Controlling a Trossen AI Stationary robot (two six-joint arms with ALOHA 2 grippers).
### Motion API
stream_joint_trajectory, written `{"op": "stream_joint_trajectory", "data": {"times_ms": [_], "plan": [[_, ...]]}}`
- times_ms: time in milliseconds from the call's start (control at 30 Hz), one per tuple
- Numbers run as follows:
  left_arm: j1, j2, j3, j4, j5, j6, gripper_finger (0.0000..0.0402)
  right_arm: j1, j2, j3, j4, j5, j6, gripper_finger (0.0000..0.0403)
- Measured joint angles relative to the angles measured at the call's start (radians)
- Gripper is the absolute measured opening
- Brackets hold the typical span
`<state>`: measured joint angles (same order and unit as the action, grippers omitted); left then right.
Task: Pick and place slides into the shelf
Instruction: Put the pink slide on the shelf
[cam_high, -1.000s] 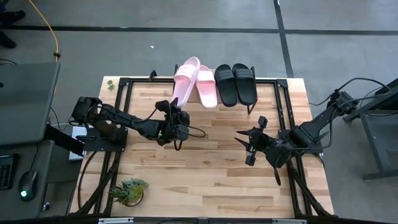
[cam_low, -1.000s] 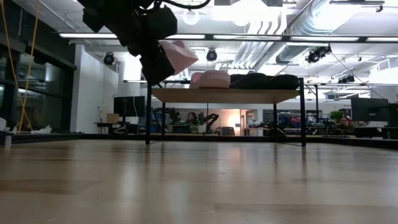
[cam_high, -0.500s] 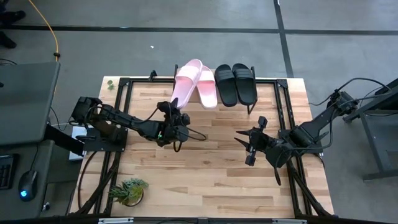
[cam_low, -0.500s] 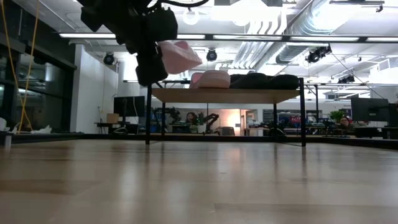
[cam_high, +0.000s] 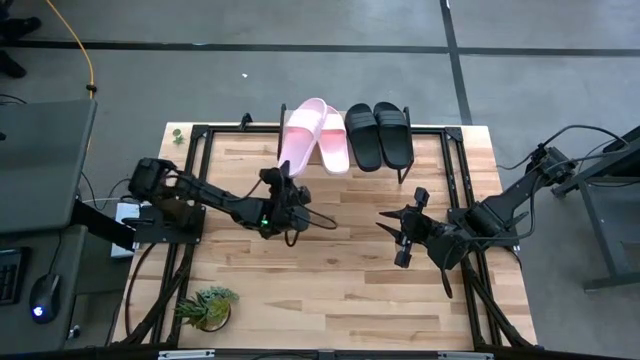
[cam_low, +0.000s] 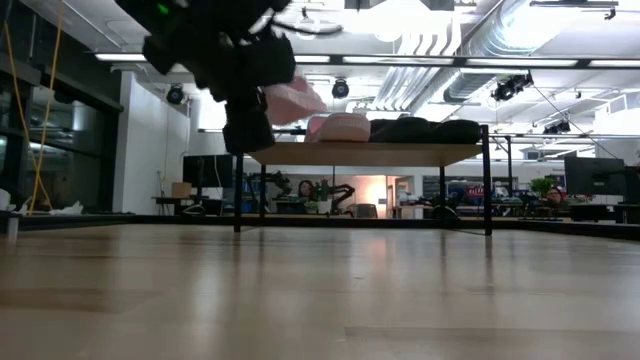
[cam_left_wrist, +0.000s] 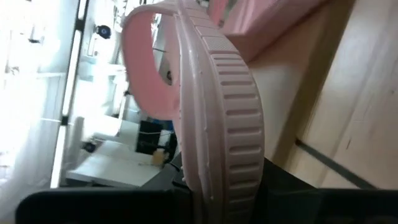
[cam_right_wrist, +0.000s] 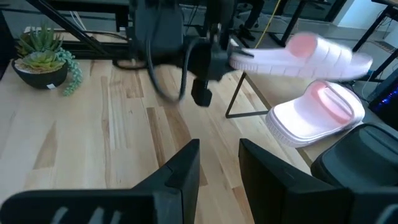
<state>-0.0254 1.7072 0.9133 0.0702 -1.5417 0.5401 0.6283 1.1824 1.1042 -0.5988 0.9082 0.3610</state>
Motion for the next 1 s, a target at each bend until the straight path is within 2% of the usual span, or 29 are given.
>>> {"op": "stream_joint_trajectory", "data": {"times_ms": [300, 667, 1000], "plan": [[0.000, 0.173, 0.164, 0.003, -0.039, 0.059, 0.0051, 0.000, 0.000, 0.000, 0.005, -0.005, -0.002, 0.0103], [0.000, 0.164, 0.189, -0.029, -0.026, 0.049, 0.0057, 0.001, 0.000, 0.000, 0.005, -0.043, -0.002, 0.0103], [0.048, 0.164, 0.187, -0.300, -0.032, -0.187, 0.0059, 0.001, 0.000, 0.000, 0.005, -0.043, 0.000, 0.0103]]}}
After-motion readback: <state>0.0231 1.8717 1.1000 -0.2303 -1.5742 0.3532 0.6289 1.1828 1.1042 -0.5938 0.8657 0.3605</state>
